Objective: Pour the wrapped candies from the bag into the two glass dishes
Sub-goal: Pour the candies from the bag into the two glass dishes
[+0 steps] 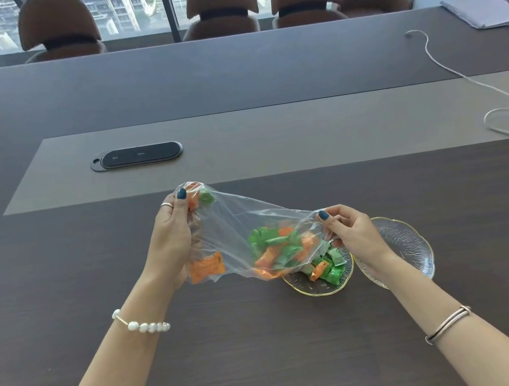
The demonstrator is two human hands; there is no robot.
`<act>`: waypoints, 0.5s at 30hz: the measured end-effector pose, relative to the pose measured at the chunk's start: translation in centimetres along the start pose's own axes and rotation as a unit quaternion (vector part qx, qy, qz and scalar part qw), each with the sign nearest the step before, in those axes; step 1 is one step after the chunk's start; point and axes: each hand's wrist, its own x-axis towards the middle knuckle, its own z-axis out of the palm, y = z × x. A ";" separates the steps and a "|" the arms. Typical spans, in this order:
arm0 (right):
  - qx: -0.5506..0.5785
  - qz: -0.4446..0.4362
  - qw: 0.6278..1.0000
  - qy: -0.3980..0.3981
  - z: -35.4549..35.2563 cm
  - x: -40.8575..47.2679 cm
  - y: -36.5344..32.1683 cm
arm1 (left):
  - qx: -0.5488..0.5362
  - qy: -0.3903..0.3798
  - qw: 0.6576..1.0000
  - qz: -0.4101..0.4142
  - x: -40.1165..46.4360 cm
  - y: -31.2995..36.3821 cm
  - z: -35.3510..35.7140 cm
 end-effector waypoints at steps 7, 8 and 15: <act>0.021 -0.019 0.999 -0.019 1.2 -0.3 -1.9 | -0.023 0.011 1.000 0.003 0.1 0.2 -1.3; 0.021 -0.022 0.999 -0.021 1.4 -0.3 -2.2 | -0.025 0.014 1.000 0.002 0.2 0.2 -1.6; 0.012 -0.038 0.999 -0.014 1.8 -1.0 -3.5 | -0.018 0.031 0.999 -0.008 0.3 -1.1 -3.2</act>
